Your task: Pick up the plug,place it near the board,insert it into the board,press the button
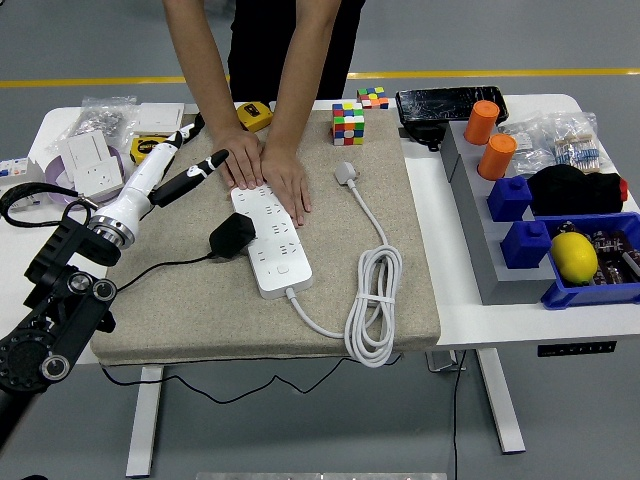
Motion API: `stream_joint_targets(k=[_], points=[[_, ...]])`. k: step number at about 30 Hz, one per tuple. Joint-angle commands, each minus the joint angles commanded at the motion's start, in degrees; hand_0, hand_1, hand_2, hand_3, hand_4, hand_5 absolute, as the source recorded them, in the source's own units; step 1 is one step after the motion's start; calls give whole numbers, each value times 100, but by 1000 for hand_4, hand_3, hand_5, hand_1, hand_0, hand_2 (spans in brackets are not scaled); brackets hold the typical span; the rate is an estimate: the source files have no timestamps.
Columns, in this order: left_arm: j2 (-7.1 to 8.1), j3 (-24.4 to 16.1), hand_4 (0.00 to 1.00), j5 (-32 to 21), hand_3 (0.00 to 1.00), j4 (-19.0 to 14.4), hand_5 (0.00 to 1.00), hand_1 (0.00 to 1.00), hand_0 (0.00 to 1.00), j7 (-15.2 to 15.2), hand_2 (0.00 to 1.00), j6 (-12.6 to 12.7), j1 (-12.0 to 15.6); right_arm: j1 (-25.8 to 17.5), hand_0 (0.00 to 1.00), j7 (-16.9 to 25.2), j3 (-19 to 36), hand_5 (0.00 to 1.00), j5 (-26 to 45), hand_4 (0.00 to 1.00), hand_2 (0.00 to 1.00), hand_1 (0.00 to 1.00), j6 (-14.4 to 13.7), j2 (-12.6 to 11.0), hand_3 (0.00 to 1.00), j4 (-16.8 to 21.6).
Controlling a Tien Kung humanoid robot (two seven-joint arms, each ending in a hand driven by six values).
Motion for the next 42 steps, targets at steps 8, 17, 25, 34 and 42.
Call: stream_joint_targets(k=[8,17,25,34,42], points=[[-165,-104,998,-524,983,-809,998,998,998,188,998,-77,839,-7,998,39,-2,998,42,998,890,987,27,15,825,0],[9,239,998,-371,975,-791,998,998,998,208,986,-153,1179,0,998,68,-21,998,96,998,876,957,68,20,821,0],[245,634,998,-183,972,-765,998,998,998,218,983,-233,1247,-14,998,118,-33,997,157,998,873,947,84,21,822,0],[351,920,998,-231,969,-712,998,998,998,247,978,-333,1177,-16,998,175,-36,996,191,998,872,948,128,2,821,0],[363,1049,998,-188,965,-674,998,998,998,214,976,-422,1080,-18,981,280,-67,993,320,998,855,918,227,-3,816,0]])
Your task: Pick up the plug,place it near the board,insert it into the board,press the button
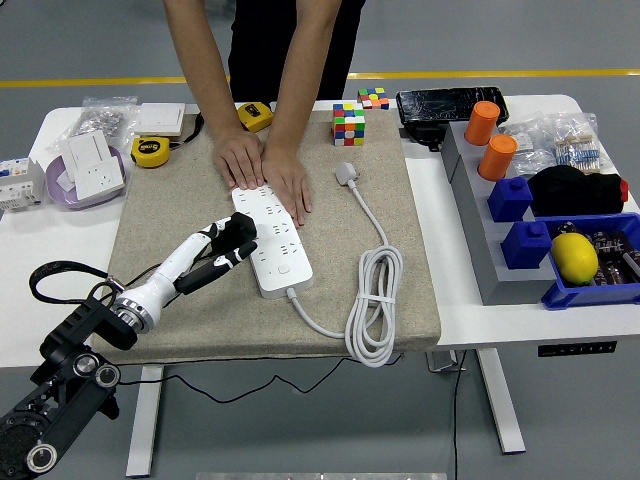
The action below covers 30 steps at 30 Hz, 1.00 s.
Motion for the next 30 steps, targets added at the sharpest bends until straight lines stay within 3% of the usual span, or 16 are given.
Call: stream_joint_targets(k=[12,30], points=[[30,169,998,131,959,-38,998,998,998,-34,972,13,-151,-16,956,122,-57,998,201,998,843,891,35,-5,813,0],[211,511,998,230,952,5,998,998,998,-13,968,4,-481,12,947,136,-44,998,223,998,838,885,26,-15,811,0]])
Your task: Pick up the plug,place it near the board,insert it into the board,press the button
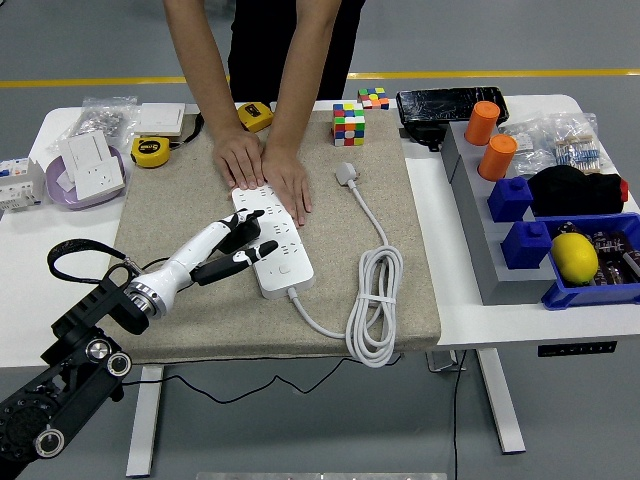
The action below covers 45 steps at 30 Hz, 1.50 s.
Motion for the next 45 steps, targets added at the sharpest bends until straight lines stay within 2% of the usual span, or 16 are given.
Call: stream_joint_targets(k=[15,29,40,45], points=[[102,240,998,215,951,-122,998,998,998,154,962,-77,-148,10,944,0,-4,998,4,998,835,885,0,-4,810,0],[140,531,998,394,947,28,998,998,998,308,958,-234,-369,5,941,-4,2,998,-21,998,833,884,3,-20,810,0],[120,640,998,474,940,-11,998,998,998,277,954,-204,-456,0,937,-13,-2,998,-40,998,832,883,3,-29,810,0],[109,612,998,544,938,-54,998,998,998,151,952,-84,-493,-4,935,-20,-2,998,-49,998,832,884,0,-32,810,0]])
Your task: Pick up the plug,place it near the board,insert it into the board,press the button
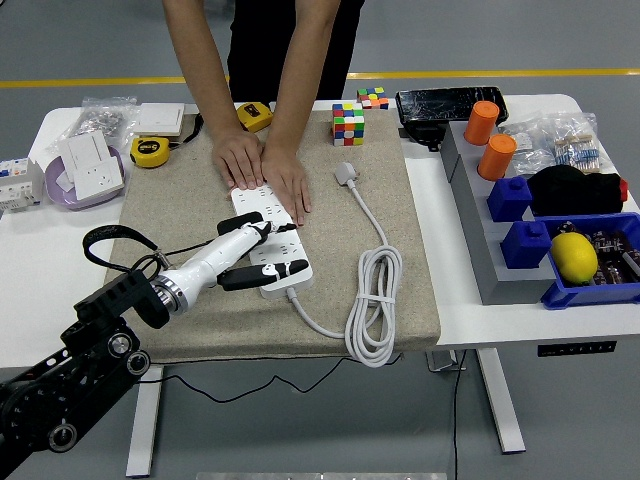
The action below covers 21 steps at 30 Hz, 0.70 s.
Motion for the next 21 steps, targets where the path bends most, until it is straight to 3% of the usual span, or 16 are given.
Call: stream_joint_targets(k=[4,8,9,12,14,15,18,20,21], points=[[-12,-54,998,20,920,-129,998,998,998,-125,940,142,18,-8,934,-7,2,998,-8,998,831,883,-1,-1,810,0],[-15,-87,998,111,920,-477,998,998,998,-147,940,308,63,-14,934,-9,-3,998,-9,998,831,883,2,-1,810,0],[-17,-93,938,209,887,-571,797,876,878,-84,848,332,66,-14,934,-11,-4,998,-9,998,832,883,2,-1,810,0],[-19,-97,938,628,887,-835,797,876,878,180,848,285,65,-12,934,-12,-10,998,-2,998,832,883,4,-3,810,0],[-7,-91,938,1051,887,-1017,797,876,878,525,848,-16,56,-8,934,-12,-9,998,-2,998,832,883,5,-6,810,0],[2,-86,671,1224,843,-1079,410,282,342,692,388,-201,51,-5,933,-13,-9,998,-3,998,831,882,7,-8,810,0],[24,-81,671,1613,843,-1188,410,282,342,1049,388,-678,43,-2,933,-12,-5,998,-8,998,831,882,8,-9,810,0],[34,-79,671,1738,843,-1226,410,282,342,1181,388,-867,35,3,933,-15,-4,998,-10,998,831,882,8,-10,810,0],[45,-74,534,1821,751,-1259,243,70,201,1283,175,-1008,24,7,932,-20,-3,998,-9,998,831,881,8,-8,810,0]])
